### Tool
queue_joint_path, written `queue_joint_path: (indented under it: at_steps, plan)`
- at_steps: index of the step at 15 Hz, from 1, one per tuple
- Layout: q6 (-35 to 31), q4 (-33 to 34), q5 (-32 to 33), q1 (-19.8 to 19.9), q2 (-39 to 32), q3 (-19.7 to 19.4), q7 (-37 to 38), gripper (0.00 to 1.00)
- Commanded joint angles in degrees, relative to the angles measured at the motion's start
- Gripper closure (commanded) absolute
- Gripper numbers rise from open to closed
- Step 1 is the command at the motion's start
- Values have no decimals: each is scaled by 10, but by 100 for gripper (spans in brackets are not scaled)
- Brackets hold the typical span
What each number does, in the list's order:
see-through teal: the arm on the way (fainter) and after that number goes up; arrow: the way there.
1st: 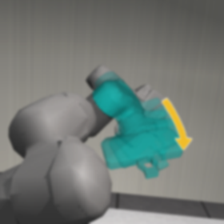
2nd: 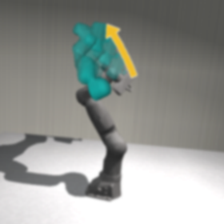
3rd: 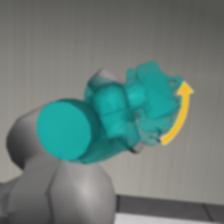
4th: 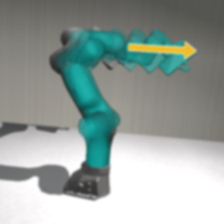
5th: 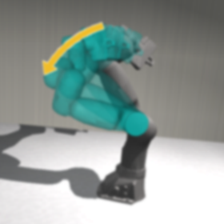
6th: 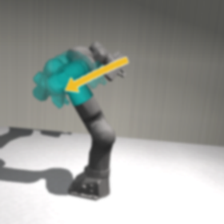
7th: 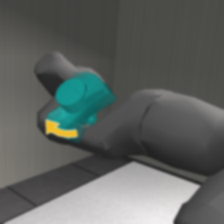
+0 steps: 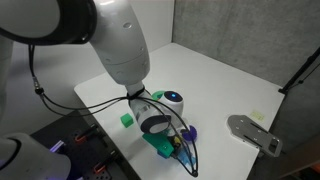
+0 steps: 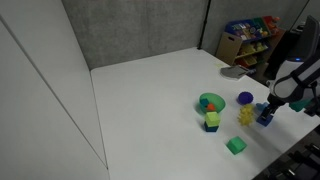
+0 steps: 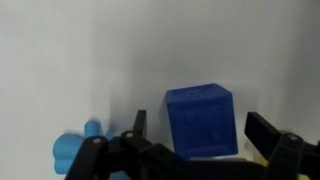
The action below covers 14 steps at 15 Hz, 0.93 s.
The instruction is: Put the blue block into the bowl
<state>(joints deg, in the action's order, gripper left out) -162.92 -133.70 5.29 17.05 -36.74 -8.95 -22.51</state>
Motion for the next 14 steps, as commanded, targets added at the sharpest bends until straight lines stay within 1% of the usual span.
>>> queue_joint_path:
  at_steps: [1,2,5,7,8,9,11,14]
  plan:
    - [-8,23,18,15,-24,9,0,25]
    - [-6,24,19,15,-26,10,0,27]
    - [-3,24,20,11,-15,9,3,53]
    - [8,19,18,15,3,18,-2,67]
    - [16,13,16,15,18,23,-3,70]
    - [21,5,16,15,33,29,-7,70]
    - [35,-4,11,10,63,40,-4,77]
    - [74,-2,-3,0,106,61,4,78]
